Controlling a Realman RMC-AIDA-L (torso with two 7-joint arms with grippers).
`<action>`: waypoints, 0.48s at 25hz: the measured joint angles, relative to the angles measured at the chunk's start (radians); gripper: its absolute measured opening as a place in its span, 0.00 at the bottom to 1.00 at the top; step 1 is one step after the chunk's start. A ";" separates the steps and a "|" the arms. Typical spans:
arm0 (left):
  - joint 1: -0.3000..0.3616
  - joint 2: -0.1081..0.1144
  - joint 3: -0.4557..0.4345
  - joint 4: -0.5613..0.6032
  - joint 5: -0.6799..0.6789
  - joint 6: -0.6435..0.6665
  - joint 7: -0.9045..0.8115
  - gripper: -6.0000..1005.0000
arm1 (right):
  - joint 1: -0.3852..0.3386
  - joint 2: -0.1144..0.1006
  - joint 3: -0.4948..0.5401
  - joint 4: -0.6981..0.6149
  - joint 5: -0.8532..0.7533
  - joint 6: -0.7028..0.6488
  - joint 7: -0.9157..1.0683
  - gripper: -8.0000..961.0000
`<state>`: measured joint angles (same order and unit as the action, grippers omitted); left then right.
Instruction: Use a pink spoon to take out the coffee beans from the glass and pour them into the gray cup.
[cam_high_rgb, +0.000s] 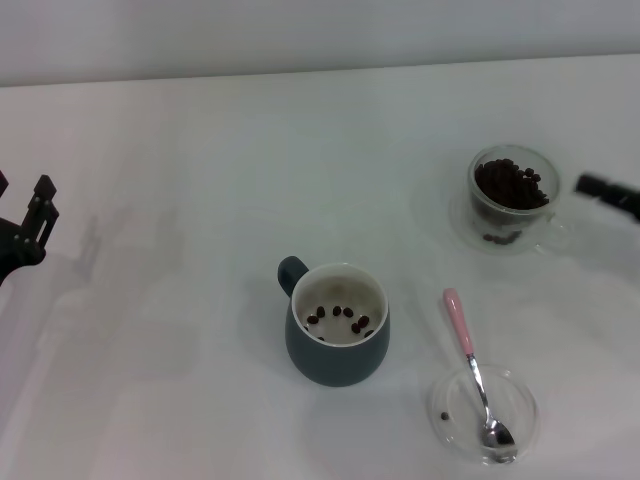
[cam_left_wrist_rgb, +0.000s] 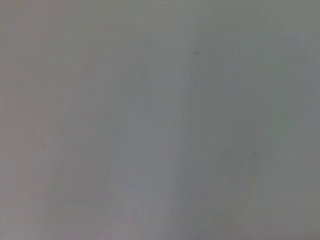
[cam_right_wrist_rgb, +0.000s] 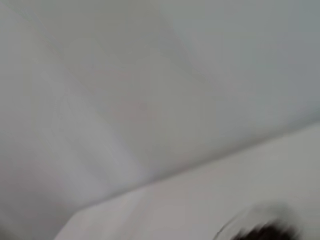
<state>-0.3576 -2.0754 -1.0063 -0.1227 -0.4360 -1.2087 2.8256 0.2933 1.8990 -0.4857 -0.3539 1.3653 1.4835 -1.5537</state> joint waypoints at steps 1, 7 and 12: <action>0.001 0.000 0.000 0.000 0.000 -0.001 0.000 0.55 | -0.004 -0.003 0.022 -0.010 0.000 -0.012 -0.008 0.23; 0.002 0.001 0.000 0.001 -0.002 -0.002 0.000 0.55 | -0.034 0.001 0.205 -0.034 0.000 -0.092 -0.127 0.25; 0.002 0.001 -0.014 0.002 -0.005 -0.001 0.000 0.55 | -0.041 0.026 0.334 -0.027 0.000 -0.153 -0.271 0.27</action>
<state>-0.3558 -2.0743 -1.0204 -0.1211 -0.4406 -1.2099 2.8256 0.2521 1.9249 -0.1513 -0.3806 1.3654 1.3300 -1.8244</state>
